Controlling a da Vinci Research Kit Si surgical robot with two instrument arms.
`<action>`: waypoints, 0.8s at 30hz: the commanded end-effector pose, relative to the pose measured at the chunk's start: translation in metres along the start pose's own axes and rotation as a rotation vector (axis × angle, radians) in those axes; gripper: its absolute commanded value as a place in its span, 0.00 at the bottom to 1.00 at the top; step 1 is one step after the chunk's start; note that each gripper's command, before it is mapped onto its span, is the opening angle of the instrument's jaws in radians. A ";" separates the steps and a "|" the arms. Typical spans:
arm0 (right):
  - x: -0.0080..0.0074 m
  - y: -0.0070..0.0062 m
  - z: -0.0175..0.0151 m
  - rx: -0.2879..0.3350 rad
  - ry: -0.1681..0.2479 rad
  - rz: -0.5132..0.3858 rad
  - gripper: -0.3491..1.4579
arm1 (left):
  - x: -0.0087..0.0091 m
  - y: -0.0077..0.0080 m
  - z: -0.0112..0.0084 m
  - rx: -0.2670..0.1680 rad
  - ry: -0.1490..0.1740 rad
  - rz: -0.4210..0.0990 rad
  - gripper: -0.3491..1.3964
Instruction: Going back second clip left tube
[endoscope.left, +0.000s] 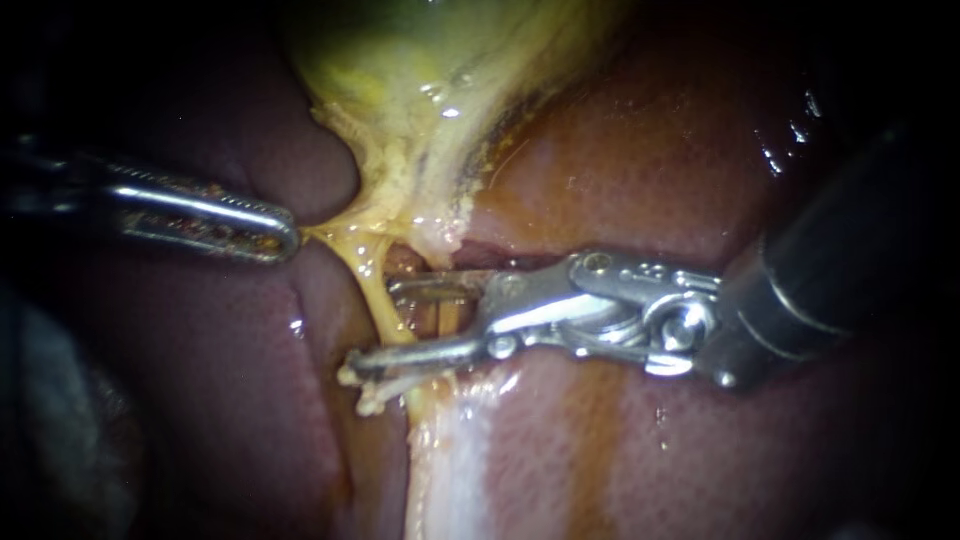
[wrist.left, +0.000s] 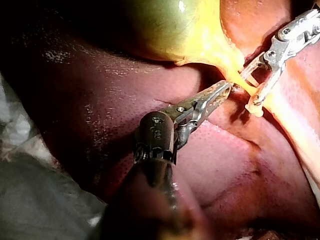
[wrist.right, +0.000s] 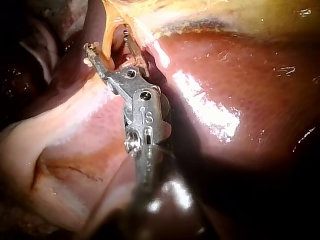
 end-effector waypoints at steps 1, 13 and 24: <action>0.0000 -0.0001 -0.0006 0.003 -0.001 -0.023 0.47 | -0.0001 -0.0001 0.0000 0.000 0.000 0.000 0.00; 0.0010 -0.0017 -0.0103 -0.016 -0.006 -0.163 0.47 | -0.0002 -0.0001 0.0002 0.001 0.000 0.001 0.00; 0.0020 -0.0014 -0.0156 -0.017 -0.100 -0.221 0.47 | -0.0005 -0.0002 0.0010 0.007 0.003 0.003 0.00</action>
